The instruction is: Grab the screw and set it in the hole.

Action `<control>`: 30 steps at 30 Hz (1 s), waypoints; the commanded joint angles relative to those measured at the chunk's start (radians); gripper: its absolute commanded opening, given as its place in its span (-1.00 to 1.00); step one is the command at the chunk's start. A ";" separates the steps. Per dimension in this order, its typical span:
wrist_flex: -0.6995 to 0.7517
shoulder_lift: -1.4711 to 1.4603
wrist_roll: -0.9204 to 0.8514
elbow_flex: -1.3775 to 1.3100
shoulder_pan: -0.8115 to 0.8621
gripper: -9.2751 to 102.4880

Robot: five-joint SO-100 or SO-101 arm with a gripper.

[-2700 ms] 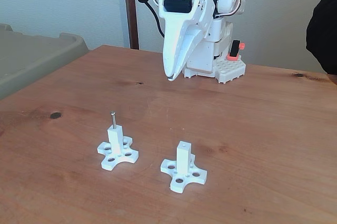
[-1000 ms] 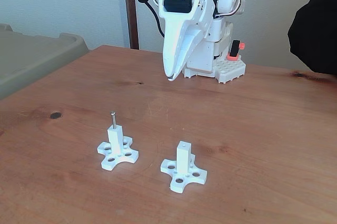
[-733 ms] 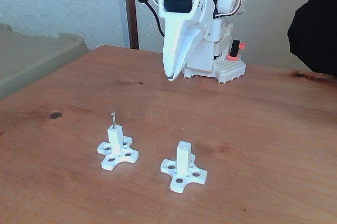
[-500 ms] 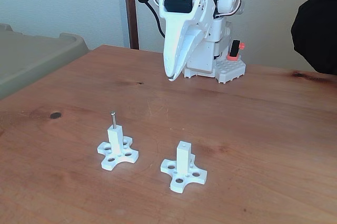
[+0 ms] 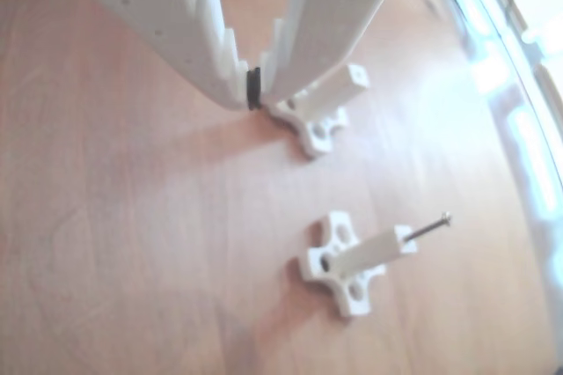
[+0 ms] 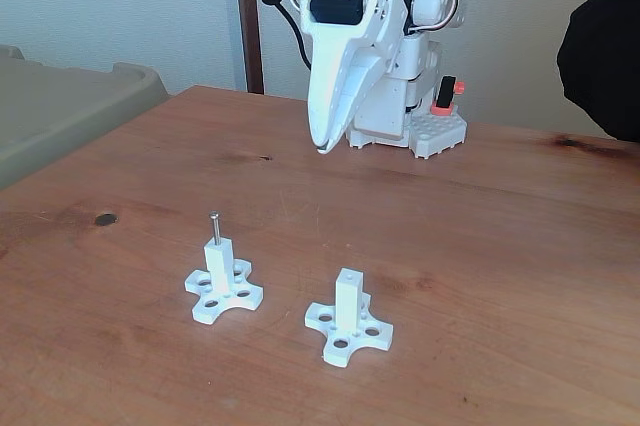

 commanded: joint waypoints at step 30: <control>-0.091 -0.919 0.074 -0.726 0.041 -0.89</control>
